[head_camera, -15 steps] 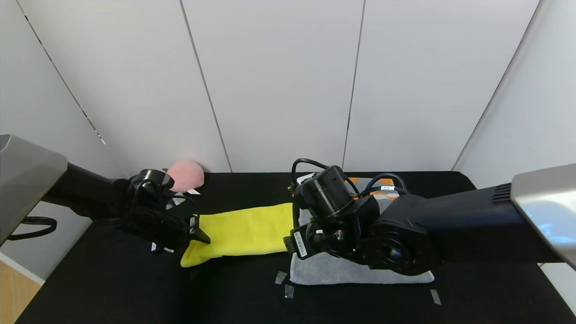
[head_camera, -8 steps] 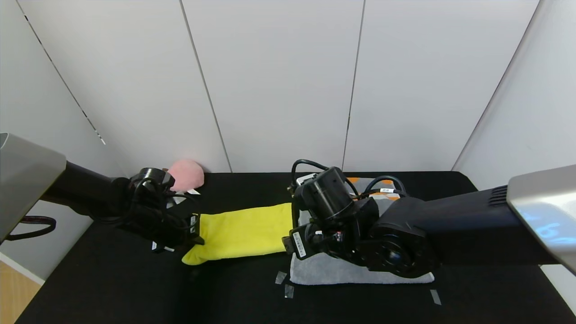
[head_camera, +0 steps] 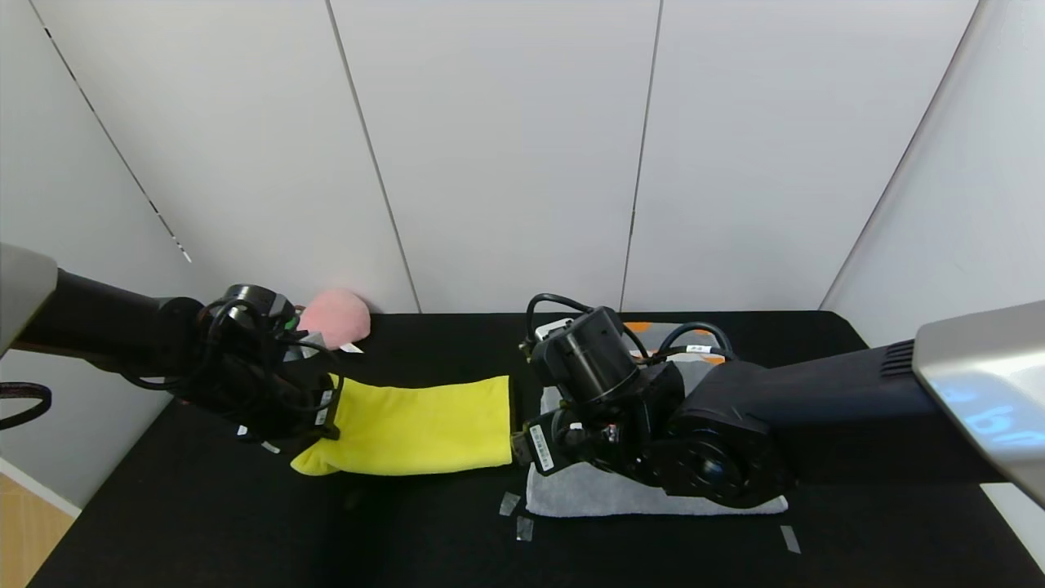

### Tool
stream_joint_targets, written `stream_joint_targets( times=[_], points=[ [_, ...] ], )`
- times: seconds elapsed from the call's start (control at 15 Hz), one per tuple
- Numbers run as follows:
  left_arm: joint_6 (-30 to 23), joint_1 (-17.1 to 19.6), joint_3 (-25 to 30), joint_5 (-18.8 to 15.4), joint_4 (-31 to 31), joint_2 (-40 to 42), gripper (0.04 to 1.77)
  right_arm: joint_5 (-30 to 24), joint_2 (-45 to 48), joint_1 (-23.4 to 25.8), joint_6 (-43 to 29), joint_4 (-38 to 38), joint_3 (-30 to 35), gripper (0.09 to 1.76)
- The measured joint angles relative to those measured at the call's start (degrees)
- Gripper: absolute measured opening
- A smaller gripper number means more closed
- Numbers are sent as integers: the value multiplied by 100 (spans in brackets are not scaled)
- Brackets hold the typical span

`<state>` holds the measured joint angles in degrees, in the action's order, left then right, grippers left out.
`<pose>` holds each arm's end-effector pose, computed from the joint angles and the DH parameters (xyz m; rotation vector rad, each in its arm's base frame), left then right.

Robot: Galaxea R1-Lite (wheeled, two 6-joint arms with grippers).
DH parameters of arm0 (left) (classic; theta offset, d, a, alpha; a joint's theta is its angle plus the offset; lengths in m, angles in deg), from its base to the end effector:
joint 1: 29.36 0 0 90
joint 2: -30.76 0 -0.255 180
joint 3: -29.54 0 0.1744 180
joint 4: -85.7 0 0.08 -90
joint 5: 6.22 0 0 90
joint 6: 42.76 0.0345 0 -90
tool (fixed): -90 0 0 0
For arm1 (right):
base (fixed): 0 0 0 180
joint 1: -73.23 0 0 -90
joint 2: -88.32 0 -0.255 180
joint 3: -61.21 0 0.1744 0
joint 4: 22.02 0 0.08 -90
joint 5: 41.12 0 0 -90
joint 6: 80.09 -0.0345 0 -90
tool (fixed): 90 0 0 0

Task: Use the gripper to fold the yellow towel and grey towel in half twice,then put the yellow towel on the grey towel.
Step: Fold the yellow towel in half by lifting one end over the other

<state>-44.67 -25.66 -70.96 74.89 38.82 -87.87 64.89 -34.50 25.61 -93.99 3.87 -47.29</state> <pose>0.3358 0.0164 0.0661 -0.1542 1.1298 -0.0619 0.2723 0.2843 0.0981 -0.1450 0.6597 0.4493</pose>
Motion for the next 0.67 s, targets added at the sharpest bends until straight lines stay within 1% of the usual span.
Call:
stream_joint_targets(
  times=[0.2,0.27,0.33,0.4,0.53,0.67],
  points=[
    [625,107,-82,534,-74,195,13,6,-4,-22,0,2,4,171],
    [755,110,-94,649,-77,261,13,6,-4,-29,0,2,15,171],
    [792,73,-102,681,-77,324,13,11,-4,-29,2,2,26,171],
    [798,-1,-110,717,-82,383,13,11,-2,-29,0,2,39,171],
    [803,-235,-135,896,-132,503,13,22,16,-18,-4,-11,102,171],
    [794,-510,-177,951,-262,603,13,27,52,24,-6,-20,185,171]
  ],
)
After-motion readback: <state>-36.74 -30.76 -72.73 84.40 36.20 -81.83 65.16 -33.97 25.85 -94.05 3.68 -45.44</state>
